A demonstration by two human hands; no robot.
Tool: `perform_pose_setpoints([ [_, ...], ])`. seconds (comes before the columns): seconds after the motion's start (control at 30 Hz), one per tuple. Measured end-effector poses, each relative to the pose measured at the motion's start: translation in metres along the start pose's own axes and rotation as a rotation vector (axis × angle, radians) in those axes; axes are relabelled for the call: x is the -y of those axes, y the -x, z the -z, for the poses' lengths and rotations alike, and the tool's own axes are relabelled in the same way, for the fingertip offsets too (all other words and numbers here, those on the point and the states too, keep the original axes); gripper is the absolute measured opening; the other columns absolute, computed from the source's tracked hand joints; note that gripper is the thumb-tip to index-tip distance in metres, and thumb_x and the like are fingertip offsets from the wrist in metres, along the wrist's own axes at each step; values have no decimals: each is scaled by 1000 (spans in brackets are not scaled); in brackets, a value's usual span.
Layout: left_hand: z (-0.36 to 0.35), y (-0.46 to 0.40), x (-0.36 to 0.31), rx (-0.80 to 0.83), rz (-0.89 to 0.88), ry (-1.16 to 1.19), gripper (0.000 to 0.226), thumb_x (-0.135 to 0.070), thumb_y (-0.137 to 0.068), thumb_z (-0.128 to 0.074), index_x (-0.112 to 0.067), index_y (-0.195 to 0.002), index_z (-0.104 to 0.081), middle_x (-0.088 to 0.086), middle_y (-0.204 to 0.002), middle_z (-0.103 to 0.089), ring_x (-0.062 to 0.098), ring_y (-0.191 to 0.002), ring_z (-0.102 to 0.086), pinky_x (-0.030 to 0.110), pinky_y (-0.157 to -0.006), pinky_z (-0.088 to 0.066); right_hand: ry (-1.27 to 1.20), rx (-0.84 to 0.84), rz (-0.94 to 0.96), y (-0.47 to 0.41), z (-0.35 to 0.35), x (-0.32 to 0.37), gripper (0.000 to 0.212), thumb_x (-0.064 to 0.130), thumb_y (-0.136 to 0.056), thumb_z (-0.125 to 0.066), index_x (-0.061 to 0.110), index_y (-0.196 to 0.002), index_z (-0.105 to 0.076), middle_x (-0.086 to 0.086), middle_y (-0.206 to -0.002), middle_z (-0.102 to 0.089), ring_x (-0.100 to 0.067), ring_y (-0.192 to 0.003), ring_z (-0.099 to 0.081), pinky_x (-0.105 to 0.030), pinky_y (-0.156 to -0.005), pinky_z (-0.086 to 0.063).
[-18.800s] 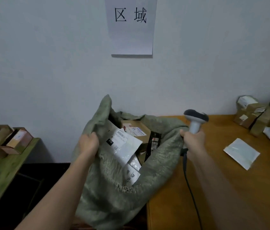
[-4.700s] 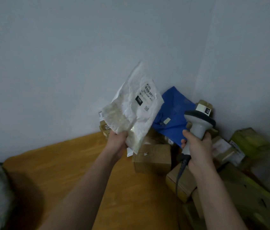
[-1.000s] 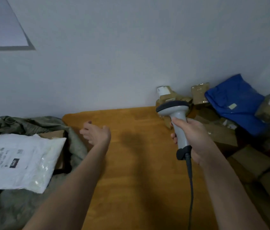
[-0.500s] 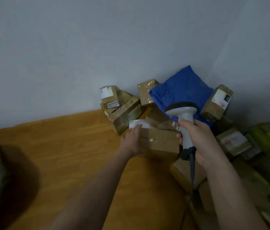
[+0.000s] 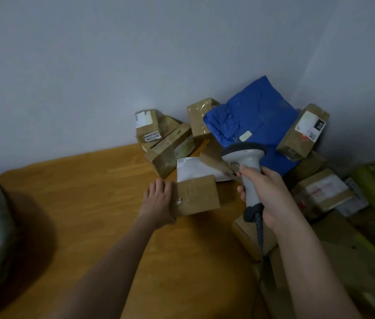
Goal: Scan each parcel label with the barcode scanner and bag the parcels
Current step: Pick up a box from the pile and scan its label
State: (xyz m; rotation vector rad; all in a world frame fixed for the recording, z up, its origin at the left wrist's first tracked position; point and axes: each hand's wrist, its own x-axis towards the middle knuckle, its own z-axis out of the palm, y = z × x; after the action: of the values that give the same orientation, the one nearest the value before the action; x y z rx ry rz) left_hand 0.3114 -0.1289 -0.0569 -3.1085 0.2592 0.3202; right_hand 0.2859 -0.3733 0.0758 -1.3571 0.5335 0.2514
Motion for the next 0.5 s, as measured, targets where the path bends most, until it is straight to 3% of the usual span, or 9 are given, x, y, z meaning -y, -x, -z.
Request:
perform_pose_setpoints([
  [0.1, -3, 37, 29, -49, 13, -141, 109, -57, -58, -79, -15, -141, -22, 9, -129, -33, 27, -115, -37, 38, -97, -38, 0, 19, -21, 5, -17, -14, 26, 25, -91, -67, 12, -113, -63, -7, -93, -62, -9, -60, -60, -20, -49, -49],
  [0.23, -20, 88, 63, -157, -28, -193, 125, -62, -23, -87, -11, -126, -40, 13, -109, -49, 30, -92, -50, 43, -76, -51, 24, 31, -114, 12, -43, -51, 32, 21, -89, -70, 12, -118, -60, -8, -97, -64, -11, -61, -60, -22, -50, -48],
  [0.4, -43, 143, 97, -133, -70, -164, 131, -72, -20, -83, -11, -129, -44, 11, -112, -52, 28, -97, -50, 44, -79, -55, 38, 20, -246, 23, -69, -107, 27, 12, -91, -66, 7, -116, -58, -13, -101, -65, -15, -62, -58, -25, -54, -46],
  [0.5, -45, 166, 109, -75, -39, -55, 112, -76, -33, -78, -19, -123, -46, 7, -119, -45, 26, -101, -53, 40, -80, -56, 59, 6, -310, 30, -83, -136, 26, 9, -92, -64, 6, -117, -56, -14, -98, -65, -16, -61, -57, -26, -54, -45],
])
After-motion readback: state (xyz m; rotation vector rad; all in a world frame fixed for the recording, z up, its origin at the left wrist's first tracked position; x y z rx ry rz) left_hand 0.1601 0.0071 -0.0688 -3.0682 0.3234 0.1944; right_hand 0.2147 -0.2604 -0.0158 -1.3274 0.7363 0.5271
